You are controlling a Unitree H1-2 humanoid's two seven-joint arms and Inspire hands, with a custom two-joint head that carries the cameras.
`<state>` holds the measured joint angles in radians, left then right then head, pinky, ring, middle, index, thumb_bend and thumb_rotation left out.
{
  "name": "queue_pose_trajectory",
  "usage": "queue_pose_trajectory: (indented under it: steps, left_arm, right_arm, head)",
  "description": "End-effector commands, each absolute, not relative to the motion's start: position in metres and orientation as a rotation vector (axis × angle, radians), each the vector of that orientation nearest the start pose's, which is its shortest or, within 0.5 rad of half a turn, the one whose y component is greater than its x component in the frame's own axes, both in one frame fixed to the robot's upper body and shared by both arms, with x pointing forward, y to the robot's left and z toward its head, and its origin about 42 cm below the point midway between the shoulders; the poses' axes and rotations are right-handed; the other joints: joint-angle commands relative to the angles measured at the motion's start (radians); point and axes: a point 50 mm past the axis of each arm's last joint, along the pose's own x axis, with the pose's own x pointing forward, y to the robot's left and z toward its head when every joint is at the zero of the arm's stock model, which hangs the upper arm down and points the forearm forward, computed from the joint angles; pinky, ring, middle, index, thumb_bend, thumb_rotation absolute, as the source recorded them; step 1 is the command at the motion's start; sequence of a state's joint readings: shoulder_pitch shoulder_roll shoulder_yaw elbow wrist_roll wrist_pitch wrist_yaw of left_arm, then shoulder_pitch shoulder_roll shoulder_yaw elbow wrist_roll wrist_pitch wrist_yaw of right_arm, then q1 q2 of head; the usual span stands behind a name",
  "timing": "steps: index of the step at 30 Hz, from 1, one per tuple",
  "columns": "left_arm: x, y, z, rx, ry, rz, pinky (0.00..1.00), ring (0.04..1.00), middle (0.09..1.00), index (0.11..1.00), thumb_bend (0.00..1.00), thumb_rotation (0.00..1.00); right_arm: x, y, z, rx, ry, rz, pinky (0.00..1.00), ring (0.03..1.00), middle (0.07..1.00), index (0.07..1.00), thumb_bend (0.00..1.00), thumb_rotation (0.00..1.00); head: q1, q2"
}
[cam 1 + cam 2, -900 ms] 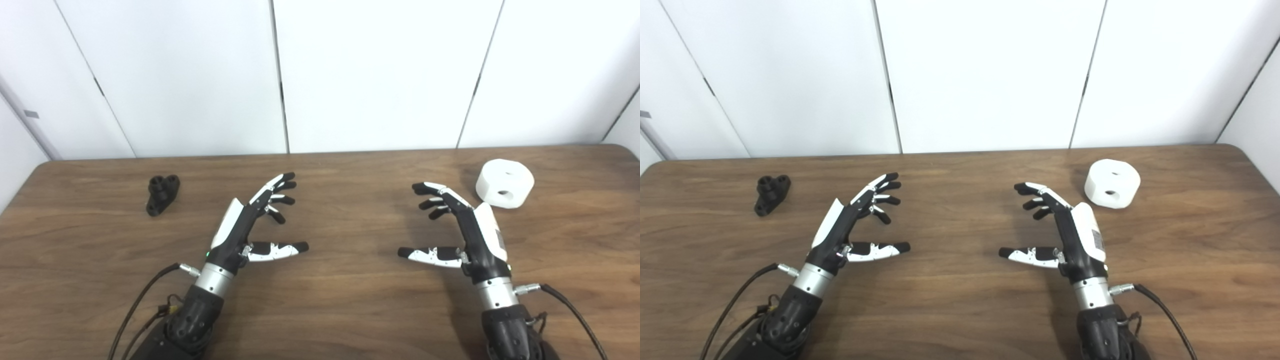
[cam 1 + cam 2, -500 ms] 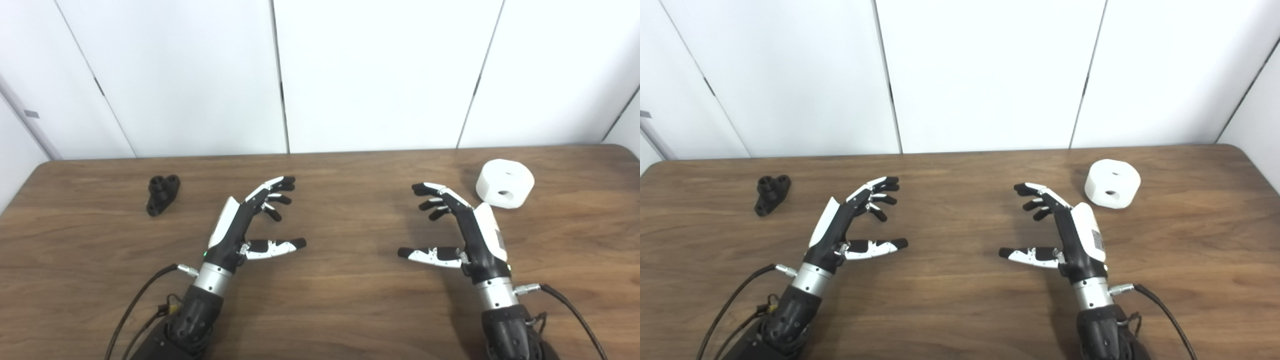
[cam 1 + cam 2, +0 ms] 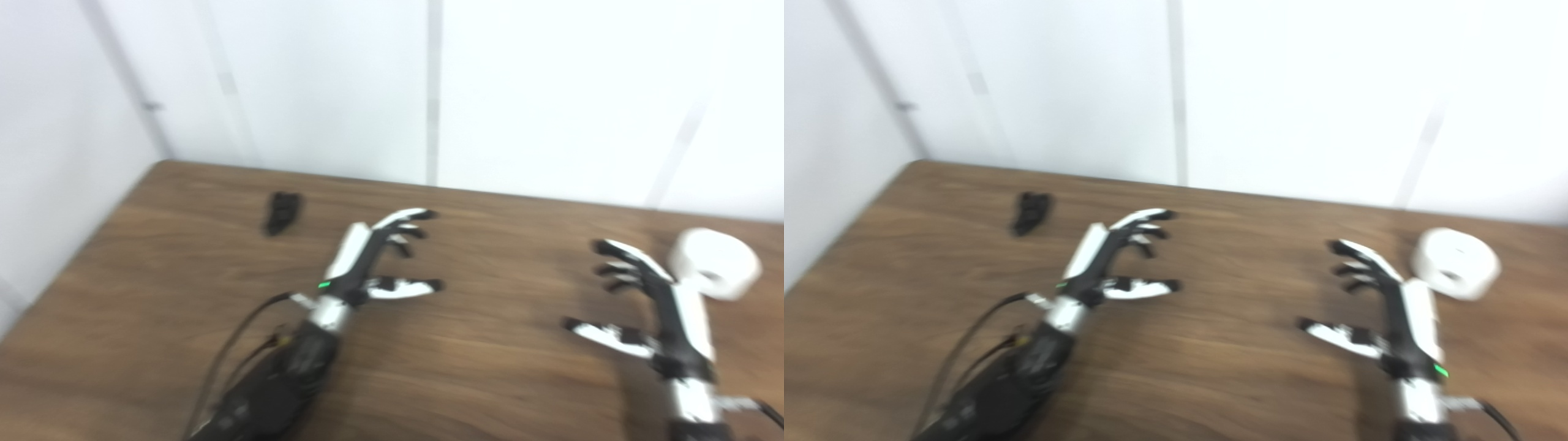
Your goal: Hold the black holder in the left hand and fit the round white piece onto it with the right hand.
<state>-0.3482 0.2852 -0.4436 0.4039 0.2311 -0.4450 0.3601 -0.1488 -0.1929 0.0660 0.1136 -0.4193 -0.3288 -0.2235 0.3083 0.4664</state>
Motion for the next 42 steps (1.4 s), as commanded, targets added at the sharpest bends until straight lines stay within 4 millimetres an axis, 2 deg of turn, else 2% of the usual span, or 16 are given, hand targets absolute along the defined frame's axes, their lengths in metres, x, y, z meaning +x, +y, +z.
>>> queue_pose_trajectory:
  steps: [1,6,12,16,19,23,27,30,33,37,42]
  left_arm:
    - [0.34,0.191,0.063,0.498,-0.329,-0.232,0.51,0.708,0.829,0.79,0.77,0.1]
    - [0.343,0.186,0.057,0.525,-0.322,-0.236,0.53,0.704,0.827,0.795,0.77,0.11]
    - [0.346,0.184,0.055,0.521,-0.312,-0.236,0.56,0.721,0.828,0.795,0.78,0.16]
    - [0.346,0.183,0.056,0.526,-0.328,-0.211,0.53,0.704,0.805,0.772,0.77,0.15]
    - [0.347,0.182,0.061,0.515,-0.353,-0.175,0.5,0.666,0.773,0.75,0.74,0.13]
    - [0.35,0.185,0.075,0.501,-0.416,-0.107,0.47,0.585,0.667,0.675,0.72,0.02]
    - [0.355,0.205,0.102,0.555,-0.477,-0.047,0.48,0.586,0.656,0.664,0.74,0.01]
    - [0.357,0.226,0.118,0.68,-0.522,-0.015,0.51,0.595,0.666,0.665,0.77,0.07]
    - [0.355,0.244,0.129,0.761,-0.488,0.044,0.56,0.643,0.699,0.662,0.79,0.12]
    - [0.354,0.265,0.138,0.813,-0.457,0.132,0.58,0.696,0.739,0.658,0.81,0.13]
    - [0.351,0.288,0.146,0.879,-0.412,0.248,0.58,0.706,0.769,0.666,0.83,0.07]
  right_arm:
    - [0.33,-0.262,0.14,-0.576,-0.475,-0.048,0.47,0.613,0.73,0.732,0.77,0.0]
    - [0.332,-0.268,0.139,-0.579,-0.47,-0.062,0.48,0.604,0.725,0.729,0.78,0.0]
    - [0.331,-0.267,0.144,-0.564,-0.477,-0.063,0.48,0.598,0.719,0.721,0.78,0.0]
    - [0.331,-0.267,0.146,-0.567,-0.483,-0.058,0.47,0.598,0.715,0.716,0.79,0.0]
    - [0.33,-0.268,0.149,-0.572,-0.485,-0.056,0.47,0.593,0.715,0.716,0.79,0.0]
    - [0.33,-0.266,0.153,-0.569,-0.479,-0.057,0.47,0.59,0.713,0.713,0.79,0.0]
    - [0.33,-0.265,0.157,-0.557,-0.467,-0.057,0.46,0.584,0.711,0.707,0.78,0.0]
    - [0.331,-0.265,0.158,-0.553,-0.469,-0.054,0.46,0.581,0.711,0.705,0.78,0.0]
    - [0.333,-0.265,0.158,-0.549,-0.476,-0.05,0.46,0.584,0.71,0.705,0.78,0.0]
    - [0.335,-0.265,0.159,-0.546,-0.479,-0.046,0.47,0.592,0.713,0.707,0.78,0.0]
    - [0.334,-0.265,0.162,-0.54,-0.48,-0.046,0.47,0.59,0.704,0.701,0.77,0.0]
  head:
    - [0.018,-0.014]
    - [0.06,-0.03]
    - [0.057,-0.029]
    - [0.059,-0.024]
    - [0.065,-0.023]
    - [0.071,-0.018]
    - [0.077,-0.017]
    - [0.08,-0.018]
    - [0.083,-0.017]
    - [0.084,-0.016]
    - [0.084,-0.012]
